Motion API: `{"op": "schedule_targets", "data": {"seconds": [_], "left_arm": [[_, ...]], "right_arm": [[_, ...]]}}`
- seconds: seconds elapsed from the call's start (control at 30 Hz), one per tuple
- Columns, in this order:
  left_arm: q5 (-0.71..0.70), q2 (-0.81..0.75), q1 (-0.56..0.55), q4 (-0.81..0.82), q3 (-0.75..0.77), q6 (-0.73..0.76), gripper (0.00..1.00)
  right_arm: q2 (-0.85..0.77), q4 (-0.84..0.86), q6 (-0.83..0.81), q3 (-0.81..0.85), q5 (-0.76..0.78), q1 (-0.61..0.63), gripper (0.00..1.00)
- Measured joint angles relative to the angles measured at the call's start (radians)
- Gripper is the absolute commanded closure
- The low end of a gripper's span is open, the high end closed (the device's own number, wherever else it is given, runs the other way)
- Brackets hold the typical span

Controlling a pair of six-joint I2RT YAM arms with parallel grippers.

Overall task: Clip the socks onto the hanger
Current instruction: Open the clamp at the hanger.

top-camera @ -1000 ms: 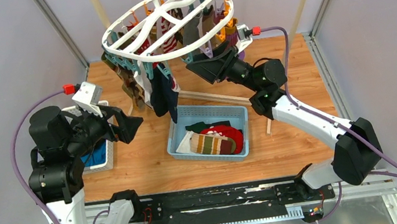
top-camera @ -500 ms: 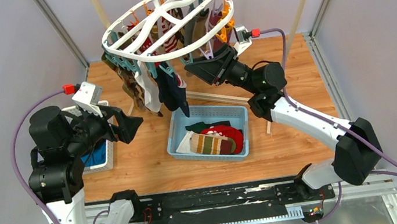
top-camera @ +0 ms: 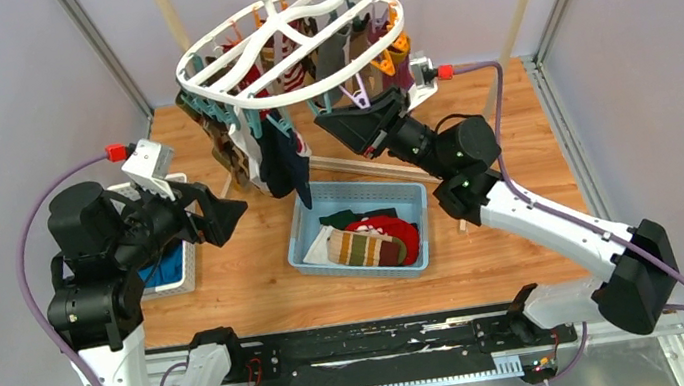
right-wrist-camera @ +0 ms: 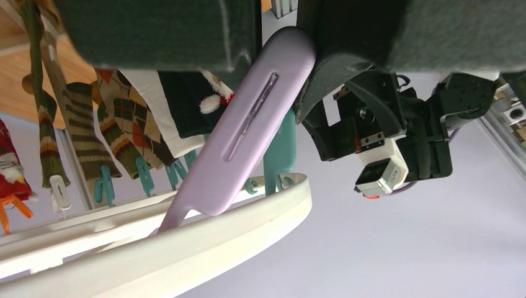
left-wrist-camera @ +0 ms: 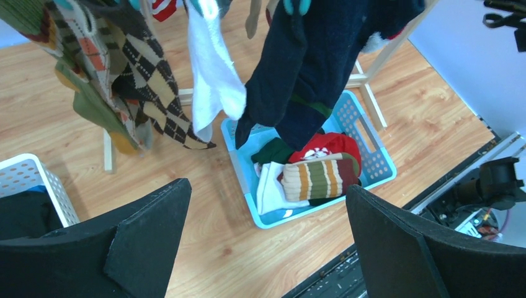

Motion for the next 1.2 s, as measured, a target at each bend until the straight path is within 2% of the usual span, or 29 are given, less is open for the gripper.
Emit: {"op": "schedule_targets", "data": {"seconds": [0.27, 0.57, 0.83, 1.07, 1.2], "left_arm": [[0.043, 0.029, 0.0, 0.011, 0.087, -0.101, 0.02], [0.099, 0.044, 0.0, 0.177, 0.096, -0.332, 0.06], [0.1, 0.124, -0.054, 0.319, 0.097, -0.469, 0.08], [0.088, 0.163, -0.13, 0.4, 0.079, -0.512, 0.15], [0.074, 0.178, -0.154, 0.438, 0.068, -0.525, 0.22]], "right_arm": [[0.002, -0.203, -0.335, 0.077, 0.231, 0.166, 1.0], [0.12, -0.199, -0.621, 0.14, 0.485, 0.322, 1.0], [0.207, -0.152, -0.716, 0.185, 0.594, 0.379, 1.0], [0.233, -0.137, -0.729, 0.217, 0.61, 0.396, 1.0], [0.238, -0.134, -0.73, 0.221, 0.61, 0.399, 1.0]]}}
